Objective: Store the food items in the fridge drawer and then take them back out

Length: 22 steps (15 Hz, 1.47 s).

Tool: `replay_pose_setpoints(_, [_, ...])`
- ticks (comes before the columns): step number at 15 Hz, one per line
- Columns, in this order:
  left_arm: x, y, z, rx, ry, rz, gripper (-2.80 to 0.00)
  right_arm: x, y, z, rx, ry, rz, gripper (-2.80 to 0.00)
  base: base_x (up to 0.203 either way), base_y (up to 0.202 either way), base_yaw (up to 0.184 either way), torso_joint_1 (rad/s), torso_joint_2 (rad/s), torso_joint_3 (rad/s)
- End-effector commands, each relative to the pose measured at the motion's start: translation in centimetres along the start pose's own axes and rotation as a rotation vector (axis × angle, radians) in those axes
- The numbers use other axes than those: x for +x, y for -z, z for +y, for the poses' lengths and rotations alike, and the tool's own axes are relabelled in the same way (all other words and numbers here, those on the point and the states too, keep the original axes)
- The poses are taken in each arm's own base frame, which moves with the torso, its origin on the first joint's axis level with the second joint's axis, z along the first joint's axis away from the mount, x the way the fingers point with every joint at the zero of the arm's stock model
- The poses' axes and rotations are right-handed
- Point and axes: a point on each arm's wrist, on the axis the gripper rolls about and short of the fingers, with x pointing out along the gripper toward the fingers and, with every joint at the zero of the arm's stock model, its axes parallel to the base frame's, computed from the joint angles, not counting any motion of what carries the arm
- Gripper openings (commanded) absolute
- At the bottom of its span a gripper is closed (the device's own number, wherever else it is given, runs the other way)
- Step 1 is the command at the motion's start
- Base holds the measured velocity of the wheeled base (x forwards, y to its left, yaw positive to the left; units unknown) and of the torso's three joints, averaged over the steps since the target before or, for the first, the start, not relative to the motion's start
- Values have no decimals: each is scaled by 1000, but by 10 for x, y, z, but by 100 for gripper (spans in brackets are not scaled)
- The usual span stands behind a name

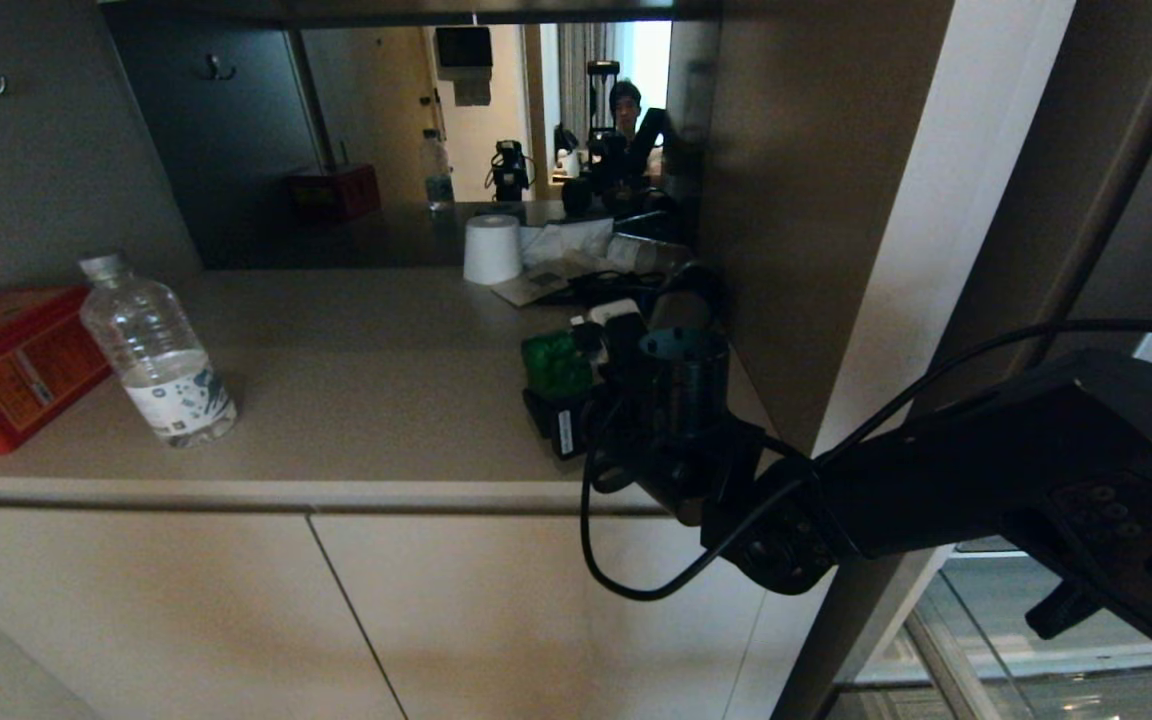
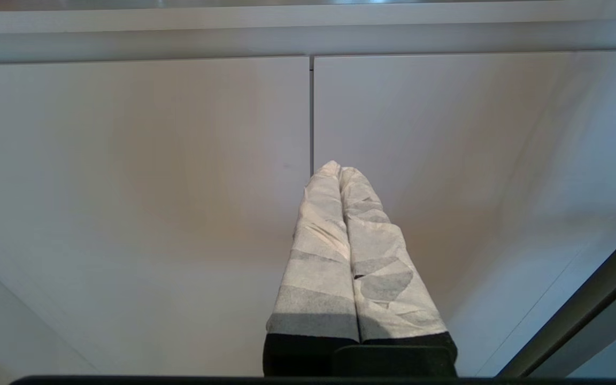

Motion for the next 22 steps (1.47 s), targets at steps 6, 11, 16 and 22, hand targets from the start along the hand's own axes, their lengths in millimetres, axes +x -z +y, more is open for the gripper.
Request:
replay_pose_setpoints(6, [1, 3, 0, 0, 0, 11, -280, -9, -20, 0, 11, -3, -47, 0, 0, 0, 0, 0, 0, 0])
replay_pose_setpoints(11, [1, 3, 0, 0, 0, 11, -280, -54, -54, -9, 18, -17, -77, 0, 0, 0, 0, 0, 0, 0])
replay_pose_setpoints(16, [1, 3, 0, 0, 0, 11, -280, -158, -49, -8, -5, -169, 12, -280, 0, 0, 0, 0, 0, 0])
replay_pose_setpoints(22, [1, 3, 0, -1, 0, 10, -280, -305, -2, -60, -21, -256, 112, -280, 0, 0, 0, 0, 0, 0])
